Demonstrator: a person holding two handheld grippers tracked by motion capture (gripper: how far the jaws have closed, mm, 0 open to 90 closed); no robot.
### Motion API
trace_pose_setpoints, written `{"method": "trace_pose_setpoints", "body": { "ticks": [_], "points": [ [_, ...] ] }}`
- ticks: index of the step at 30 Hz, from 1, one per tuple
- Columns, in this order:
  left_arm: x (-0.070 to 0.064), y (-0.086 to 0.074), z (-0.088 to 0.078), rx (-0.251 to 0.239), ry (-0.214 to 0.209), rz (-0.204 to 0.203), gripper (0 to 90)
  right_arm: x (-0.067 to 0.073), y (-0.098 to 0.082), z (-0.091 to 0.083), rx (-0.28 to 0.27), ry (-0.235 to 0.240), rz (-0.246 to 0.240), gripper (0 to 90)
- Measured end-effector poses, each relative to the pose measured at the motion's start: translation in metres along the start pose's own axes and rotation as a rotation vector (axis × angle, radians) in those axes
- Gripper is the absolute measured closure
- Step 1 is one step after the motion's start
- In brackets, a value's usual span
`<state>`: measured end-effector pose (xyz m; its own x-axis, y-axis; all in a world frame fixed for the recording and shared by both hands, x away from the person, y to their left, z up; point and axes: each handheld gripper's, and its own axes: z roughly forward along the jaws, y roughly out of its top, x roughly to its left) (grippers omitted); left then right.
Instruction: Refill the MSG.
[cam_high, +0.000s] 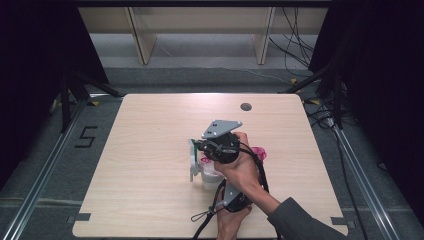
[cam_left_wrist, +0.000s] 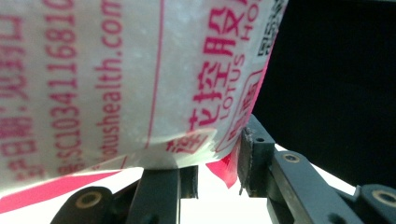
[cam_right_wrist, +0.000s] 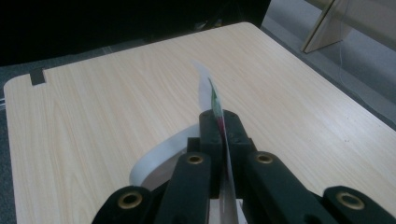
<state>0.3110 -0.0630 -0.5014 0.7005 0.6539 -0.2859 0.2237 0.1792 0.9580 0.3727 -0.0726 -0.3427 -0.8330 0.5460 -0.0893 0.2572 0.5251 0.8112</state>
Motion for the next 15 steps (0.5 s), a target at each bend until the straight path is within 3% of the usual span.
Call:
{"method": "trace_pose_setpoints", "body": {
  "ticks": [2, 3, 5, 10, 11, 15],
  "points": [
    [0.0005, 0.0003, -0.0004, 0.001, 0.001, 0.006, 71.6, -0.0012, 0.0004, 0.0007, -0.003, -0.001, -0.023, 89.9],
    [0.0009, 0.0007, -0.0008, 0.002, 0.004, 0.010, 71.6, 0.0004, 0.0004, -0.0001, 0.002, 0.000, 0.007, 89.9],
    [0.0012, 0.0008, -0.0010, 0.004, 0.003, 0.009, 71.6, -0.0024, 0.0010, -0.0004, -0.023, -0.003, -0.016, 89.9],
    [0.0007, 0.0003, -0.0005, 0.002, 0.003, 0.007, 71.5, -0.0009, -0.0001, 0.0014, 0.002, -0.005, -0.027, 89.9],
    [0.0009, 0.0002, -0.0006, 0.004, 0.003, 0.007, 71.6, -0.0011, 0.0001, 0.0005, -0.012, -0.008, -0.007, 89.9],
    [-0.0008, 0.0000, -0.0001, 0.001, 0.006, -0.001, 71.5, -0.0007, -0.0006, 0.0021, 0.000, -0.004, -0.033, 89.9]
  ]
}}
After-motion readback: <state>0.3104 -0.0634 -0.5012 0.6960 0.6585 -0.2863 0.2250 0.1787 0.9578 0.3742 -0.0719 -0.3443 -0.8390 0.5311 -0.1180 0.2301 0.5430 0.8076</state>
